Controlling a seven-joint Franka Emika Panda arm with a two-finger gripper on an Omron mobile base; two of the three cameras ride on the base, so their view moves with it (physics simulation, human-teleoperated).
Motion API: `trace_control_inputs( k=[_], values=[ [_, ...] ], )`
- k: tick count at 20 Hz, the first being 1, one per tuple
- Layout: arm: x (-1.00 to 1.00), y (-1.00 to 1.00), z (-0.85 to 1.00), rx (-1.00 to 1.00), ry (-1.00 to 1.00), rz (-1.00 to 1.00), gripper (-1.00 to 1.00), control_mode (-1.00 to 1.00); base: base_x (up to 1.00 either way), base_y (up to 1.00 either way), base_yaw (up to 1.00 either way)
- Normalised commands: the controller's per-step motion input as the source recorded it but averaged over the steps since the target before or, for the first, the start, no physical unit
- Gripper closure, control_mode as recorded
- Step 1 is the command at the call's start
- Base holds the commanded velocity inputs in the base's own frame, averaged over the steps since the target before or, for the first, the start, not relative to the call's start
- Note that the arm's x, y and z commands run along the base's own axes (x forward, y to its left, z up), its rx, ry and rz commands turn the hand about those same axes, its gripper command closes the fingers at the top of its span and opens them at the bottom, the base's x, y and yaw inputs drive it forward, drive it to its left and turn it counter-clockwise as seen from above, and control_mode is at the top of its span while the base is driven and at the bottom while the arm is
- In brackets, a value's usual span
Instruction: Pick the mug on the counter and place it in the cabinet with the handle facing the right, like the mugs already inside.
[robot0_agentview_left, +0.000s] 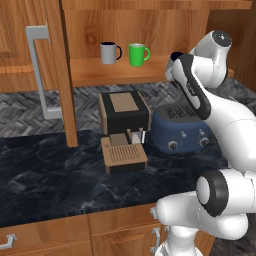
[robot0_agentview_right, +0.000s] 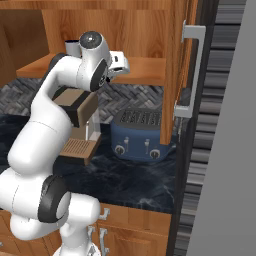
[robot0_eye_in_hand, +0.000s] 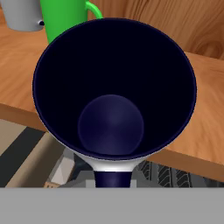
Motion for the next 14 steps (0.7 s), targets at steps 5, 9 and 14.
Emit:
trace_control_inputs(
  k=[5, 9, 14],
  values=[
    [0.24, 0.0, 0.0, 0.0, 0.0, 0.01, 1.0, -1.0, 0.0, 0.0, 0.0],
    [0.4, 0.0, -0.17, 0.01, 0.04, 0.04, 1.0, -1.0, 0.0, 0.0, 0.0],
    [0.43, 0.0, -0.32, 0.02, 0.08, 0.06, 1.0, -1.0, 0.0, 0.0, 0.0]
  ],
)
